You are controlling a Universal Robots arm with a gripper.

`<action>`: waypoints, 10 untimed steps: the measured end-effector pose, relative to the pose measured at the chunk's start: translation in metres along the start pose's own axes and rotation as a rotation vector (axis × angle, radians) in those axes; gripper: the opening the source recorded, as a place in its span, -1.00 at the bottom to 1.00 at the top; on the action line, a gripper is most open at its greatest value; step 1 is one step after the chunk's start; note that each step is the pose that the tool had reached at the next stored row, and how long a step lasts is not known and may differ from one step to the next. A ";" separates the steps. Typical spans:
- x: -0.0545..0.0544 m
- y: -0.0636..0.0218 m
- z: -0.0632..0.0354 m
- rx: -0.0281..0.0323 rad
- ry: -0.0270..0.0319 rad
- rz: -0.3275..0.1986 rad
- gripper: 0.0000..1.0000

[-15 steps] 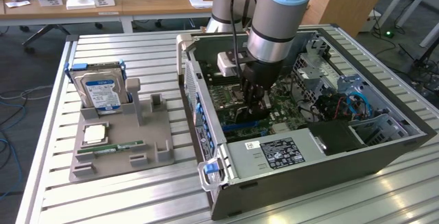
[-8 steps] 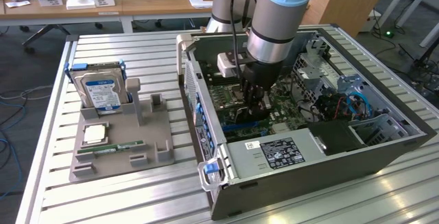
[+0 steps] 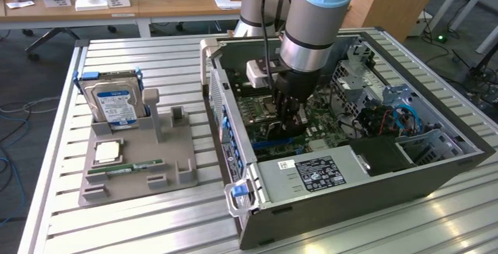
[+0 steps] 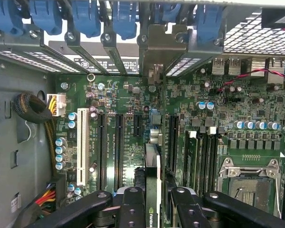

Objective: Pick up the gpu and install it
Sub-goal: 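Insert the gpu into the slot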

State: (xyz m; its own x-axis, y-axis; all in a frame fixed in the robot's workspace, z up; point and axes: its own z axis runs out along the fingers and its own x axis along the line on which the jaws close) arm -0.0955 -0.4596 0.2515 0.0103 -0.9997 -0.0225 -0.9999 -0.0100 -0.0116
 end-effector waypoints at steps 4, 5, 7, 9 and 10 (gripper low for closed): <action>0.000 0.0000 -0.0015 -0.0001 0.0005 0.000 -0.48; 0.000 0.0000 -0.0021 -0.0001 0.0004 0.000 -0.48; 0.000 0.0000 -0.0024 0.0000 0.0001 0.000 -0.48; 0.000 0.0000 -0.0024 0.0000 0.0001 0.000 -0.48; 0.000 0.0000 -0.0024 -0.0001 0.0002 0.000 -0.48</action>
State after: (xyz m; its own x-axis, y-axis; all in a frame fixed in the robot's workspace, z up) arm -0.0955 -0.4597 0.2539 0.0103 -0.9997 -0.0223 -0.9999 -0.0101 -0.0115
